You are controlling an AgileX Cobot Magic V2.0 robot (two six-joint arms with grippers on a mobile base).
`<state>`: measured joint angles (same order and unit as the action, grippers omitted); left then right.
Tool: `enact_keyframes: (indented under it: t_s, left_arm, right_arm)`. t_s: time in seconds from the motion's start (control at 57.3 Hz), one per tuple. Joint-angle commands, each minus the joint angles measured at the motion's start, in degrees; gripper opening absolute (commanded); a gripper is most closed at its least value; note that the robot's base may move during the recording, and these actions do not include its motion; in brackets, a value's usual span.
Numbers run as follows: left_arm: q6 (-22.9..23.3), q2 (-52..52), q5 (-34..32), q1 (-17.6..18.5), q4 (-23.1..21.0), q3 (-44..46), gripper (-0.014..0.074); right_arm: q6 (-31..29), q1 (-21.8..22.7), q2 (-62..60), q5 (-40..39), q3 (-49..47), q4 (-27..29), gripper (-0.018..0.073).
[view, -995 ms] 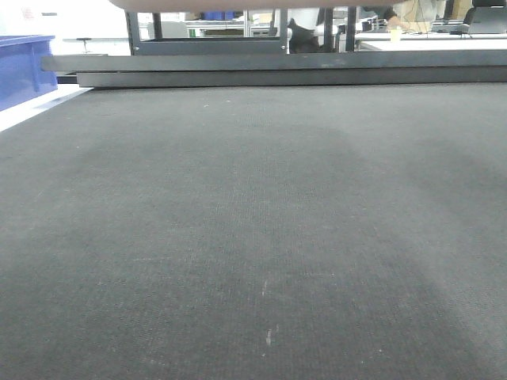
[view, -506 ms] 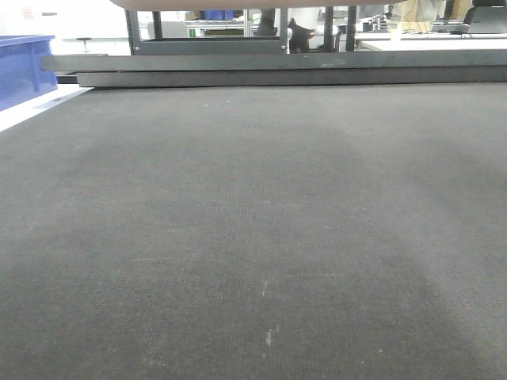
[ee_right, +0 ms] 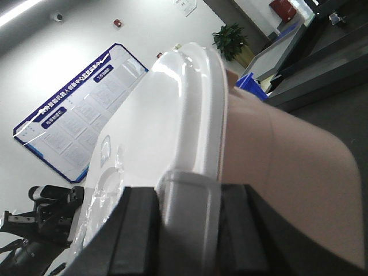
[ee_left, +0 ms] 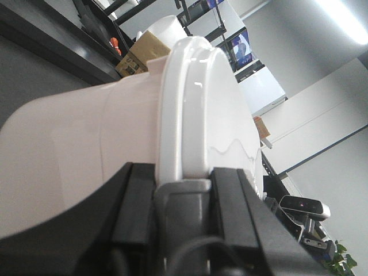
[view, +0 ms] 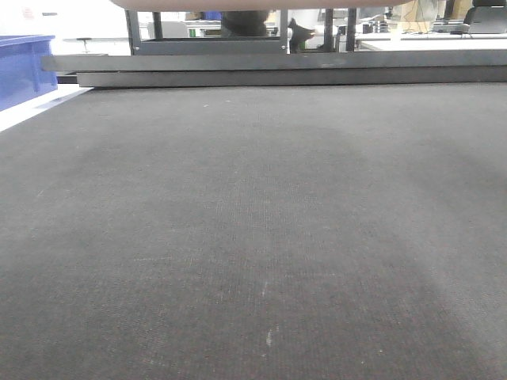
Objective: Grab white bin and place on right shelf
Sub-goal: 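Hold the bin aloft while the base turns away from the table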
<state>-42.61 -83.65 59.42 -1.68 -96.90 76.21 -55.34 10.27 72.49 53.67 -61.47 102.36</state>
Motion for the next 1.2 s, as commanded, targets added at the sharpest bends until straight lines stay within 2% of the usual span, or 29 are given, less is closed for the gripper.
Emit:
enact_keyframes:
  t_s: [0.0,0.437,1.187]
  left_arm:
    - [0.80,2.96,17.19,2.74,-6.40,2.23,-0.0117]
    - [0.80,2.96,16.74,2.74,-6.40,2.23,-0.0117]
    - [0.80,2.96,16.74,2.74,-6.40,2.23,-0.0117]
  right_arm:
    - [-0.21,-1.88,-2.30,8.76,-2.31,7.14,0.0061]
    - [-0.21,-1.88,-2.24,5.20,-2.31,7.09,0.0061]
    - [-0.26,-1.88,-2.24,-9.20,-2.31,7.09,0.0061]
